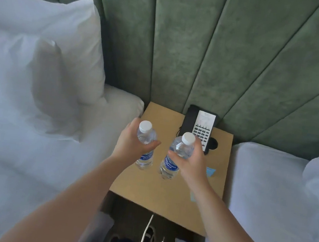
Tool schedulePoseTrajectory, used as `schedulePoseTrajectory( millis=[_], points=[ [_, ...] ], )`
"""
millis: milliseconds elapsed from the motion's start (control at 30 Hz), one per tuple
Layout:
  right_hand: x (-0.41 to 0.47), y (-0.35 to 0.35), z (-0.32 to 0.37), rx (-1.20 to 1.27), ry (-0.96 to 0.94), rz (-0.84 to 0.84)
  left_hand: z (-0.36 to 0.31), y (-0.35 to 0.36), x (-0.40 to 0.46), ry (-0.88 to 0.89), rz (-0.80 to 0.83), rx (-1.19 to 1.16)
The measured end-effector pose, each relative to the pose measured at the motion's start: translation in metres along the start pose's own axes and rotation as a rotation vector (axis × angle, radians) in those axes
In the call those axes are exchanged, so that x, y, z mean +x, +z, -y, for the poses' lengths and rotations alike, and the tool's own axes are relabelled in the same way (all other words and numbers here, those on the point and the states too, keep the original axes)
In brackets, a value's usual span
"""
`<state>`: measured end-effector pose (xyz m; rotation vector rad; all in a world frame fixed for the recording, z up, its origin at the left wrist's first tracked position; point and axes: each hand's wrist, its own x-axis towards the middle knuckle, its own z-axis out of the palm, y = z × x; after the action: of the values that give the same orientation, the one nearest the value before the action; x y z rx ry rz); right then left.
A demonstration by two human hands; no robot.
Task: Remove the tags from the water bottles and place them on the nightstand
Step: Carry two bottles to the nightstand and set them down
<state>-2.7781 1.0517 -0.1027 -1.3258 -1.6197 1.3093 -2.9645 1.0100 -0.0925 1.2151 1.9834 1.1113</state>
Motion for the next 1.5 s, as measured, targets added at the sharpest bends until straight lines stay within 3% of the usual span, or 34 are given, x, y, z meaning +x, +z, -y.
schedulePoseTrajectory(
  millis=[433, 667, 1100, 1300, 1500],
  points=[
    [0.213, 0.045, -0.056, -0.131, 0.007, 0.023, 0.068, 0.064, 0.212, 0.014, 0.122, 0.015],
    [0.279, 0.057, -0.091, -0.173, 0.030, -0.027, 0.089, 0.091, 0.281, 0.035, 0.155, 0.036],
    [0.298, 0.071, -0.116, -0.174, 0.046, -0.068, 0.112, 0.109, 0.296, 0.011, 0.118, -0.042],
    [0.286, 0.061, -0.098, -0.177, 0.080, 0.017, 0.102, 0.094, 0.297, -0.032, 0.214, -0.028],
    [0.237, 0.037, -0.057, -0.246, 0.098, -0.048, 0.084, 0.054, 0.250, 0.045, 0.116, 0.072]
  ],
)
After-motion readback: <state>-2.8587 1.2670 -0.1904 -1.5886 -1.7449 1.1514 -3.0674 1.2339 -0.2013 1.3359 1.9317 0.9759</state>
